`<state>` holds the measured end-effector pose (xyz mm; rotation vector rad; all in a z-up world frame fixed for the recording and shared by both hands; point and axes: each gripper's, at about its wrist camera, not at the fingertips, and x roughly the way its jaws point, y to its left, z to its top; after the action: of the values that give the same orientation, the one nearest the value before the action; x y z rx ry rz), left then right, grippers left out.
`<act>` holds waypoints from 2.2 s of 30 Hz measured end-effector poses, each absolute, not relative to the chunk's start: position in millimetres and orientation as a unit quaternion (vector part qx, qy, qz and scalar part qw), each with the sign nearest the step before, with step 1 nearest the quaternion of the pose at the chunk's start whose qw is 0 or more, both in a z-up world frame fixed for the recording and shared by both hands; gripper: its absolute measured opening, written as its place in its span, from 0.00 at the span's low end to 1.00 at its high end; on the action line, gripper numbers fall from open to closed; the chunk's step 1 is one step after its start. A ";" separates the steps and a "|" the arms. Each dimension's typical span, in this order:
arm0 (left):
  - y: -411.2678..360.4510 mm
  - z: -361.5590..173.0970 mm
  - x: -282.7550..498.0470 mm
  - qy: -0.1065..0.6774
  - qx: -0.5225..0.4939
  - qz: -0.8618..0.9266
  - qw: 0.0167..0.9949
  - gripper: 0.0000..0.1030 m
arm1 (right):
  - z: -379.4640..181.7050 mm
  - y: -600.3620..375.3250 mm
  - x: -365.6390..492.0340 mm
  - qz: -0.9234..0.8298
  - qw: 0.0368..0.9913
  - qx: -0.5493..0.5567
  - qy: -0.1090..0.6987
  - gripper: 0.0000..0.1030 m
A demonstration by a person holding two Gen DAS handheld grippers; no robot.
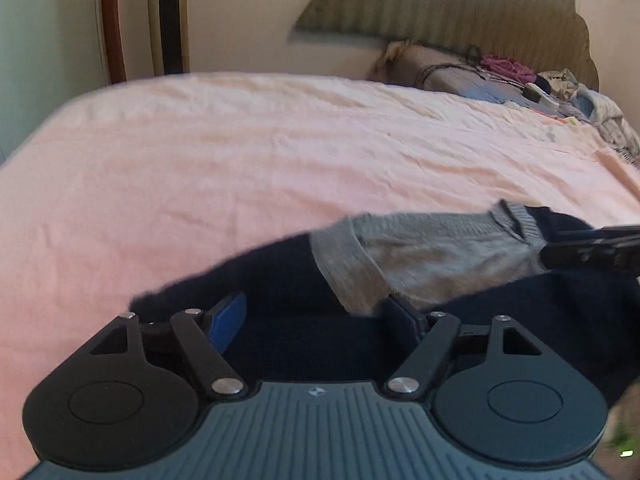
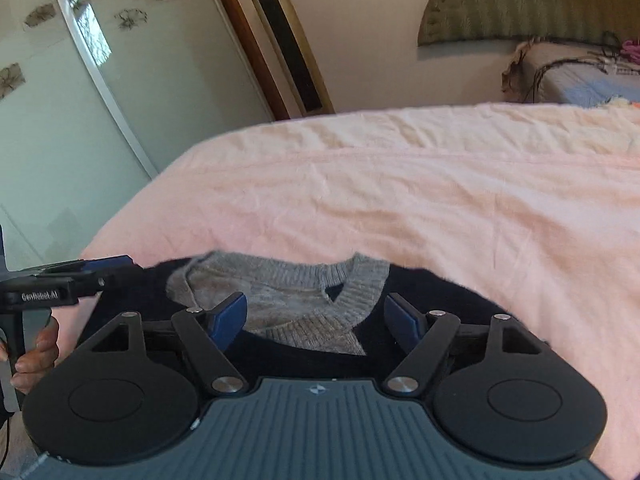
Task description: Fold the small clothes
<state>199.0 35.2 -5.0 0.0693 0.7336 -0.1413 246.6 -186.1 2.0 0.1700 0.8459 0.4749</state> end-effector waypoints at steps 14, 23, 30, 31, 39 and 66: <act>98.4 14.6 1.5 0.371 -0.073 -0.015 0.926 0.93 | 39.1 -250.5 56.0 0.152 0.926 0.117 0.326 0.82; 99.1 8.6 6.2 0.406 -0.109 -0.041 0.907 0.07 | 5.6 -254.5 2.4 0.137 0.903 0.107 0.393 0.10; 115.2 11.4 -6.4 0.399 -0.076 -0.017 0.913 0.08 | 3.5 -285.0 -3.2 0.119 0.900 0.128 0.398 0.05; 118.2 11.8 -9.0 0.403 -0.097 -0.022 0.910 0.08 | 1.2 -288.1 -4.8 0.124 0.901 0.139 0.392 0.05; 158.5 -2.4 -78.7 0.420 -0.351 -0.140 0.825 0.78 | 10.6 -308.6 -54.3 0.205 0.841 0.292 0.407 0.69; 166.3 3.9 -183.3 0.402 -0.375 -0.106 0.828 0.67 | 50.6 -278.9 -143.6 0.223 0.859 0.229 0.399 0.47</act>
<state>-183.3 166.3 3.9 -0.7963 0.8540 -0.2242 -143.6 -278.9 50.6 0.4811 0.8387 0.4687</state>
